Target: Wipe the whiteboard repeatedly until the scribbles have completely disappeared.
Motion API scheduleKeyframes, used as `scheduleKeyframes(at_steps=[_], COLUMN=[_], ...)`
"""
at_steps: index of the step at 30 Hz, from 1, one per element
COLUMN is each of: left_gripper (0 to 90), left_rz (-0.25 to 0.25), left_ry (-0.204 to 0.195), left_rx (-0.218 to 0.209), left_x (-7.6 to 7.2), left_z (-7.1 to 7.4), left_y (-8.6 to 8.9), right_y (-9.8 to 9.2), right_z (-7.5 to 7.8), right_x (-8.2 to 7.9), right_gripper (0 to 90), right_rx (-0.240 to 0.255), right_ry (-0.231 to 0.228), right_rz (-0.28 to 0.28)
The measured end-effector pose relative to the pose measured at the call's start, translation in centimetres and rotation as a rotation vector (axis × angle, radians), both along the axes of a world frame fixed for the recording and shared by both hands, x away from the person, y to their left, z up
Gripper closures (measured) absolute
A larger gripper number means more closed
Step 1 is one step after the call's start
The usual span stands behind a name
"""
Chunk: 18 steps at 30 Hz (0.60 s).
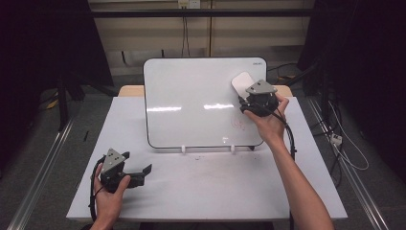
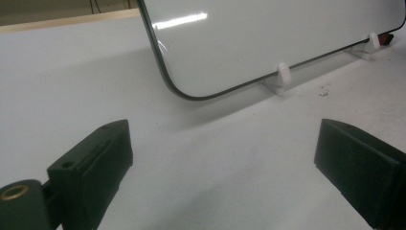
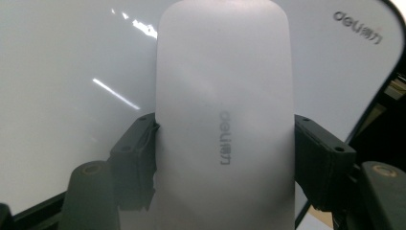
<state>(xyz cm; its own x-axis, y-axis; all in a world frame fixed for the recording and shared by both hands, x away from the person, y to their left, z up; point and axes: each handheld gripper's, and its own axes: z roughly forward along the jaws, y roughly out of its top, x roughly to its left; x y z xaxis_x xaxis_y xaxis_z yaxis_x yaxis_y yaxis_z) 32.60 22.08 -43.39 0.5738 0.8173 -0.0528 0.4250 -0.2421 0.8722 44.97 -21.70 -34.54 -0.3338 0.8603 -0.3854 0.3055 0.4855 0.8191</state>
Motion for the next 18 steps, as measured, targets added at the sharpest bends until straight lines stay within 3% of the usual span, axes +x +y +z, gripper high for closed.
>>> scheduleKeyframes(at_steps=[11,18], left_gripper=[5.9,5.9], left_rz=[-0.007,-0.001], left_ry=[0.003,0.0], left_rx=[0.005,0.0], left_x=[0.1,0.0], left_z=[-0.1,0.0], left_y=[-0.2,0.0], right_y=[2.7,2.6], right_z=[-2.7,-2.7], right_x=[-1.9,-2.0], right_gripper=[31.5,31.5], right_rx=[-0.06,-0.055], right_ry=[0.004,-0.004], right_rz=[0.08,0.085])
